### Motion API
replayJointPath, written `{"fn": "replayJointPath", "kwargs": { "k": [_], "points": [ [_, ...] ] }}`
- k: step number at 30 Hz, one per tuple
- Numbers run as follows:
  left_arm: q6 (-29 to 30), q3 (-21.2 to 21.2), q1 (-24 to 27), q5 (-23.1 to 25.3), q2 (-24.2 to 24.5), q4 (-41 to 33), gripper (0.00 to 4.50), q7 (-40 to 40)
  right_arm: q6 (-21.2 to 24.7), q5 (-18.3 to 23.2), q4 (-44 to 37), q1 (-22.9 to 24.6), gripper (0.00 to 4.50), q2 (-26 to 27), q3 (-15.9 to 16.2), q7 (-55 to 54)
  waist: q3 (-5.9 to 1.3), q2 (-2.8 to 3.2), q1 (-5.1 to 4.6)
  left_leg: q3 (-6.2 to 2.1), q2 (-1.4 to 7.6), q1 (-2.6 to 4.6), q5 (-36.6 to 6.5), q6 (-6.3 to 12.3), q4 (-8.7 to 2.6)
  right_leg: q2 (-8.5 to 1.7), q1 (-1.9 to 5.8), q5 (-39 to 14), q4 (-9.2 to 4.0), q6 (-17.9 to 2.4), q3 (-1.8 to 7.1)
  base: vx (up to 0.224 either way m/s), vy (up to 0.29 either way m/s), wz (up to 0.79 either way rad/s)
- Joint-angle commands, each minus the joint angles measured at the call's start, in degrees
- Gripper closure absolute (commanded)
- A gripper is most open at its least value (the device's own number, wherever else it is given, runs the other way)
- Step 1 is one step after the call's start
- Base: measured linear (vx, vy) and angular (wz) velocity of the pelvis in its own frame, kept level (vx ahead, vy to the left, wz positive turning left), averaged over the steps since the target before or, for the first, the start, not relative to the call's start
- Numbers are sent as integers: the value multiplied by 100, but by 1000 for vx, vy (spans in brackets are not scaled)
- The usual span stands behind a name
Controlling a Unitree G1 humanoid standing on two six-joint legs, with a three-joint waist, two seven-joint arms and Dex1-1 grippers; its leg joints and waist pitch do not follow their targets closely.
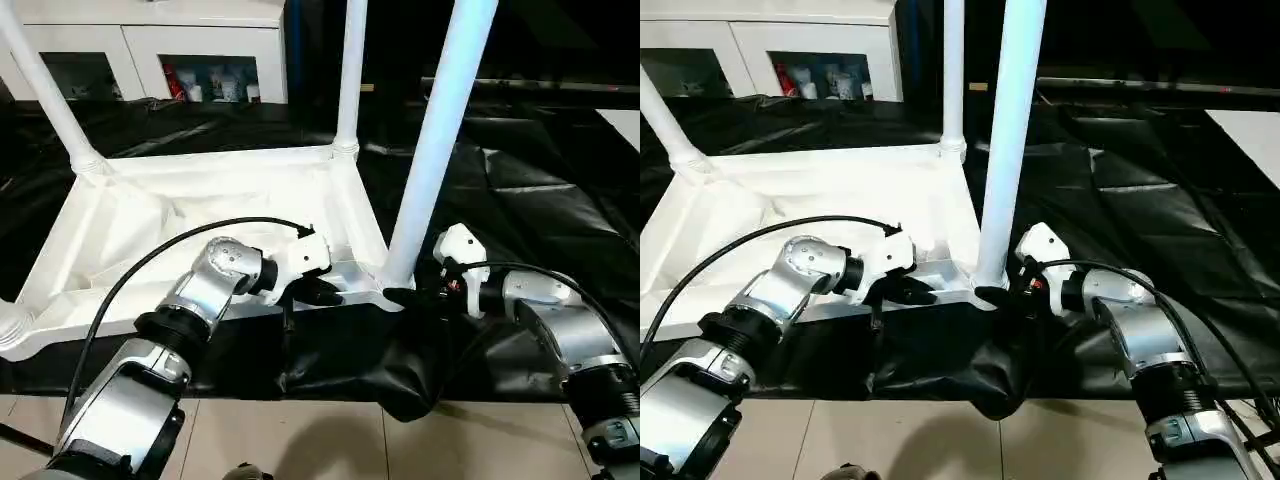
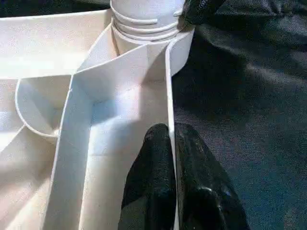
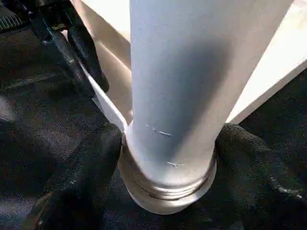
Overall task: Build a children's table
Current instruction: Rotate leg to tighten
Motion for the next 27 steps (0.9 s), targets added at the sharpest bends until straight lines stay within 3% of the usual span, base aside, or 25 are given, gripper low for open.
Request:
{"fn": "replayJointPath", "kwargs": {
  "k": [1,5,14,17,18,21,22,24,27],
  "points": [
    [16,-109,41,-3,-37,-219,450,-93,78,24,-47,-14,152,35,20,96,-403,-76,-9,11,100,92,-1081,450,-377,-133,301,-524,-357,-1510,174,0,0,0],
    [31,-104,50,-4,-32,-235,450,-94,86,46,-19,-25,179,57,-14,62,-399,-78,-16,15,99,98,-1147,421,-383,-128,295,-628,-370,-1481,177,0,0,0],
    [100,-89,40,10,-32,-202,450,-79,203,-5,189,-39,184,247,-134,-403,-396,-54,-30,14,93,98,-1177,374,-385,-130,292,-658,-371,-1489,180,0,0,0],
    [266,7,-88,74,-171,30,450,375,434,-152,593,-157,184,493,-320,-1261,-375,-60,-96,5,74,95,-1392,207,-417,-120,283,-1048,-406,-1395,178,0,0,0],
    [338,46,-182,141,-262,193,450,699,492,-176,719,-195,184,633,-422,-1635,-369,-55,-102,4,75,130,-1546,127,-425,-121,259,-1315,-446,-1315,183,0,0,0],
    [629,181,-482,291,-573,663,450,1740,762,-103,959,-330,184,1096,-799,-2723,-358,-66,-164,-3,61,133,-1715,15,-441,-105,238,-1654,-487,-1169,197,0,0,0],
    [772,303,-687,295,-844,962,450,2382,876,-48,1136,-463,184,1448,-1035,-3486,-352,-48,-176,-10,61,131,-1712,-25,-445,-108,231,-1667,-485,-1161,201,0,0,0],
    [748,336,-818,298,-1077,1150,450,2740,920,-16,1279,-592,185,1749,-1156,-4014,-378,-37,-209,-29,40,131,-1679,-114,-447,-113,231,-1689,-497,-1125,191,0,0,0],
    [594,266,-855,353,-1213,1224,450,2789,862,-139,1372,-699,185,1911,-1054,-4217,-392,-47,-192,-22,45,117,-1557,5,-434,-105,252,-1347,-495,-1119,194,0,0,0]
  ]
}}
